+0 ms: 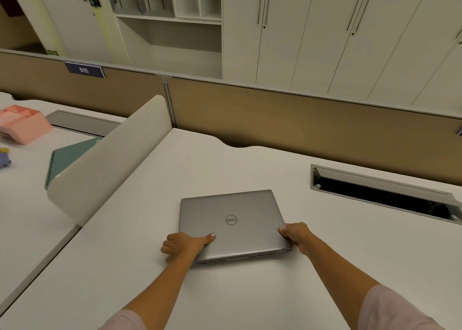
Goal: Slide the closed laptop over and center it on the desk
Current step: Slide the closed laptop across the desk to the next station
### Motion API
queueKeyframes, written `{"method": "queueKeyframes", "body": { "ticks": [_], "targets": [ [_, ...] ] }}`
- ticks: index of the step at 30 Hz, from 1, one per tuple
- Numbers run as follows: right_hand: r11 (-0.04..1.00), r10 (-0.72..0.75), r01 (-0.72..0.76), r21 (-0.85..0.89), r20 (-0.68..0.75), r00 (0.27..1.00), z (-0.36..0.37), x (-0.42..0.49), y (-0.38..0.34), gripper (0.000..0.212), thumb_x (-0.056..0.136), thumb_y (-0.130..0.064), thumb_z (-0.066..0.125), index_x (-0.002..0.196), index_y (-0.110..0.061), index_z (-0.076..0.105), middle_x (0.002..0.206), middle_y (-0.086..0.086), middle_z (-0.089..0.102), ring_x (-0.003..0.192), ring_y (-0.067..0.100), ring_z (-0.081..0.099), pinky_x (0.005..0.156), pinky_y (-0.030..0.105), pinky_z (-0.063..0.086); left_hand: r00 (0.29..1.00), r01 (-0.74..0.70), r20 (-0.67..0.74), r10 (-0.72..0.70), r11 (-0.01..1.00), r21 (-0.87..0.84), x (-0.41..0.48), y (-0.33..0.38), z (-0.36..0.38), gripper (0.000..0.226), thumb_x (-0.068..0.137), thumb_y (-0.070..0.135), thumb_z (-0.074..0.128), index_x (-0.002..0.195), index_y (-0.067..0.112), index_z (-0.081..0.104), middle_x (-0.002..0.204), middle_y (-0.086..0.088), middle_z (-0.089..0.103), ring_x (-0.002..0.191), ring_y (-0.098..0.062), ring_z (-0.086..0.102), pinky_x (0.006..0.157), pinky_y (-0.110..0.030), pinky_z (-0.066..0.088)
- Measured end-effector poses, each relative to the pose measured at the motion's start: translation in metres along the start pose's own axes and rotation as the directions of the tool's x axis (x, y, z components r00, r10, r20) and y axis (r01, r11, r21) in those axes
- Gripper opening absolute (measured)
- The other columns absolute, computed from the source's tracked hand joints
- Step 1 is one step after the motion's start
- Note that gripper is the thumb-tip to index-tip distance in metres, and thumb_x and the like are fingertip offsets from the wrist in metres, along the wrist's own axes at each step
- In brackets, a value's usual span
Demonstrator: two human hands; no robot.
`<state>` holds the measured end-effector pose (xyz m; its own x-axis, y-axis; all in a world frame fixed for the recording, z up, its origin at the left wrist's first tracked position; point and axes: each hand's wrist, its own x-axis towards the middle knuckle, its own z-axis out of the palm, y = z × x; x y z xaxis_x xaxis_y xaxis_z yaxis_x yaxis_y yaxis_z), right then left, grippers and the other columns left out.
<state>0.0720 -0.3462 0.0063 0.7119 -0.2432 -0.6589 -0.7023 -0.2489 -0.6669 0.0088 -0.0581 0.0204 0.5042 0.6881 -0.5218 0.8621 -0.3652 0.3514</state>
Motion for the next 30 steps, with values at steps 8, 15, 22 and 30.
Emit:
{"method": "queueKeyframes", "body": {
  "ticks": [8, 15, 22, 30],
  "targets": [
    [0.995, 0.087, -0.083, 0.051, -0.1, 0.991, -0.078, -0.02, 0.046, 0.047, 0.087, -0.005, 0.071, 0.128, 0.01, 0.054, 0.129, 0.023, 0.059, 0.111, 0.035, 0.059, 0.09, 0.037, 0.049, 0.992, -0.113, 0.061, 0.112, 0.993, 0.021, -0.057, 0.021, 0.047, 0.125, 0.039, 0.071, 0.086, 0.128, -0.002, 0.035, 0.131, -0.017, 0.044, 0.12, -0.03, 0.042, 0.092, -0.042, 0.044],
    [0.967, 0.216, -0.185, 0.176, -0.177, 0.96, -0.134, -0.059, 0.104, 0.041, 0.087, -0.005, 0.071, 0.122, 0.011, 0.057, 0.105, 0.018, 0.059, 0.088, 0.03, 0.054, 0.063, 0.032, 0.044, 0.957, -0.273, 0.124, 0.263, 0.959, 0.078, -0.106, 0.037, 0.084, 0.122, 0.043, 0.065, 0.089, 0.13, 0.001, 0.033, 0.138, -0.017, 0.041, 0.126, -0.032, 0.038, 0.097, -0.044, 0.041],
    [0.952, 0.277, -0.232, 0.202, -0.234, 0.932, -0.147, -0.093, 0.157, 0.032, 0.087, -0.008, 0.068, 0.112, 0.009, 0.056, 0.085, 0.015, 0.055, 0.057, 0.019, 0.044, 0.05, 0.027, 0.034, 0.909, -0.397, 0.198, 0.368, 0.908, 0.132, -0.127, 0.051, 0.101, 0.12, 0.048, 0.06, 0.09, 0.135, 0.003, 0.031, 0.14, -0.016, 0.038, 0.129, -0.033, 0.034, 0.101, -0.043, 0.038],
    [0.959, 0.283, -0.267, 0.097, -0.246, 0.927, -0.152, -0.103, 0.175, 0.016, 0.081, -0.003, 0.07, 0.077, -0.002, 0.054, 0.063, 0.011, 0.057, 0.052, 0.019, 0.051, 0.053, 0.027, 0.041, 0.883, -0.456, 0.226, 0.412, 0.866, 0.204, -0.126, 0.057, 0.115, 0.122, 0.048, 0.061, 0.089, 0.138, 0.005, 0.029, 0.138, -0.017, 0.038, 0.125, -0.036, 0.037, 0.1, -0.044, 0.041]
  ]
}}
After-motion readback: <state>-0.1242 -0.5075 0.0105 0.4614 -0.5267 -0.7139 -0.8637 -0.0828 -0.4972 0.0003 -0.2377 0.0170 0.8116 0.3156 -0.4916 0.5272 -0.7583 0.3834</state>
